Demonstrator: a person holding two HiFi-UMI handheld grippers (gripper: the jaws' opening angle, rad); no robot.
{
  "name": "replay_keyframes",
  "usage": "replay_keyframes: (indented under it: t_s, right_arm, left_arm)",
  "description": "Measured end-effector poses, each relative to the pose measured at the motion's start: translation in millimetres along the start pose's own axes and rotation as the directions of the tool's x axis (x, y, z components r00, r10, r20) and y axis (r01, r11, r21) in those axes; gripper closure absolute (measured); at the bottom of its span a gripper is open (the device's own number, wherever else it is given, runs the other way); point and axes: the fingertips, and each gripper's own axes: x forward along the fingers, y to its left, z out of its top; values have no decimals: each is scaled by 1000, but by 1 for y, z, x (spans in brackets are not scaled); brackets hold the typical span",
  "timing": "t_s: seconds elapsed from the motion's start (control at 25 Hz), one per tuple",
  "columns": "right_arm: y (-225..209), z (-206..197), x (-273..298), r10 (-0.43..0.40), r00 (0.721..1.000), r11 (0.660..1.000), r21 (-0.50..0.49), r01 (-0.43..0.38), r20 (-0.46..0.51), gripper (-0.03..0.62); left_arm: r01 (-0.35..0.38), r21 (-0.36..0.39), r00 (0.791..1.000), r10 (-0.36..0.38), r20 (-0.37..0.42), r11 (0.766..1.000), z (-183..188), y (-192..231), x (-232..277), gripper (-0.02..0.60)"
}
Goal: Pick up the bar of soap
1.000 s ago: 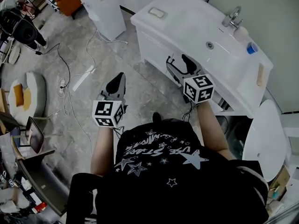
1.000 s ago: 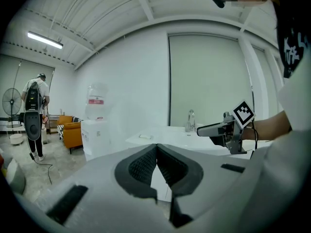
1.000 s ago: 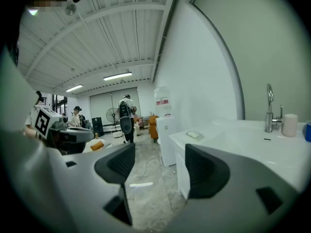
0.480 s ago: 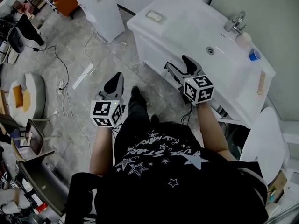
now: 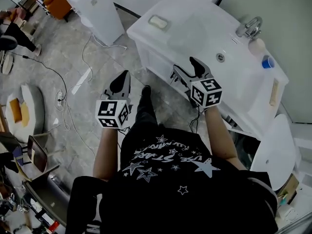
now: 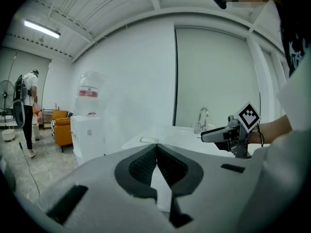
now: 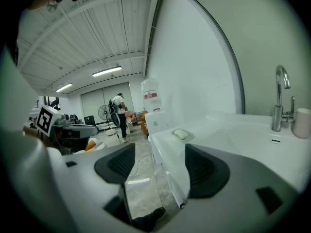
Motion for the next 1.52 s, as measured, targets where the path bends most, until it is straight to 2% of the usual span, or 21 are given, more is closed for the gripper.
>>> replay_keyframes:
  t_s: [0.44,0.8,1.0,1.32,1.52]
  right_arm:
    - [-44,28,109,-40,997,999,1,40,-64,283]
    - [-72,45,182,-88,976,995,-67,76,-201,303]
    - [-83,42,218,-83,948,994,-95,57,-307,335]
    - [-100,38,270,-102,905,985,-166,36,-413,362]
    - [-109,23,288,-119,854,974,-227,1,-507,367]
  left_arm:
    - [78,-8,996,-79,-42,997,13,65,108,571]
    - [126,-25,989,-128,-70,992,29,112,169,571]
    - [151,-28,986,-153,-70,988,35,132,197,571]
    - [185,-51,977,-189,-95,981,35,166,237,571]
    - [206,-43,971,-210,-111,978,34,178,260,571]
